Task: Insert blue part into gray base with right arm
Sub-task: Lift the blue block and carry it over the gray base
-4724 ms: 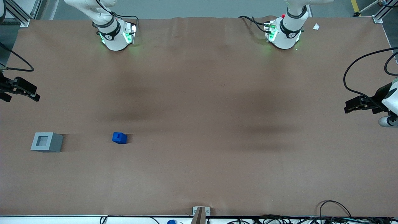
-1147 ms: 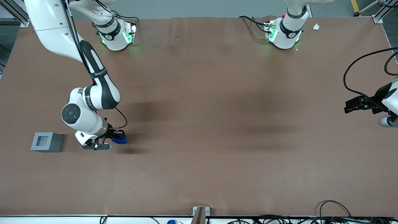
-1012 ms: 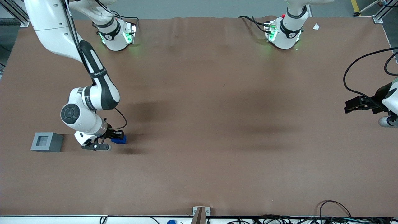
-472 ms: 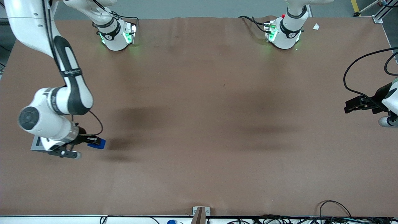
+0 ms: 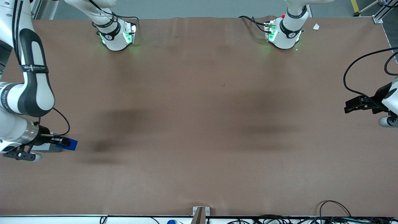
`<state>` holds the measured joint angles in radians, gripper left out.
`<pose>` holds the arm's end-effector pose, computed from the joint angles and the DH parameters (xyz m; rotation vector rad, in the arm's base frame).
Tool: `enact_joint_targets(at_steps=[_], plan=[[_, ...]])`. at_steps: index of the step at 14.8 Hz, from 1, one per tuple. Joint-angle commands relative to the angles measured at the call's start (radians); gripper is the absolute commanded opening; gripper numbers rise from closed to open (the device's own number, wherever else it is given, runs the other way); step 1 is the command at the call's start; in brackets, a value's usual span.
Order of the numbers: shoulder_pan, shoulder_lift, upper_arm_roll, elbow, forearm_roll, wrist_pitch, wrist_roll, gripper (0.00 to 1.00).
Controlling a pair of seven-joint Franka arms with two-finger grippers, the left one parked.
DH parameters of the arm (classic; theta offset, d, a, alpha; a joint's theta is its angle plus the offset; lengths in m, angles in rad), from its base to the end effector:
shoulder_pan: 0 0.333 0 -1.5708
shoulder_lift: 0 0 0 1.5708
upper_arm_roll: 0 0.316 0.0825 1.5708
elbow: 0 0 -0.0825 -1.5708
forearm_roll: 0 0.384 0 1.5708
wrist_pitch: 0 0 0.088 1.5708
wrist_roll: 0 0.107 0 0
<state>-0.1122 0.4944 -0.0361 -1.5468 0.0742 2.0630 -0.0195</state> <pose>0.6861 -0.0949 0.3667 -3.0849 0.2452 -0.0406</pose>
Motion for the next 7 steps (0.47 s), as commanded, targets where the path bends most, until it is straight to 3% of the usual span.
enact_joint_targets(at_steps=[1, 7], plan=[[-0.059, -0.008, 0.016, 0.001, -0.002, -0.012, -0.086, 0.25], [-0.152, 0.0, 0.016, 0.008, -0.005, -0.003, -0.25, 0.24]])
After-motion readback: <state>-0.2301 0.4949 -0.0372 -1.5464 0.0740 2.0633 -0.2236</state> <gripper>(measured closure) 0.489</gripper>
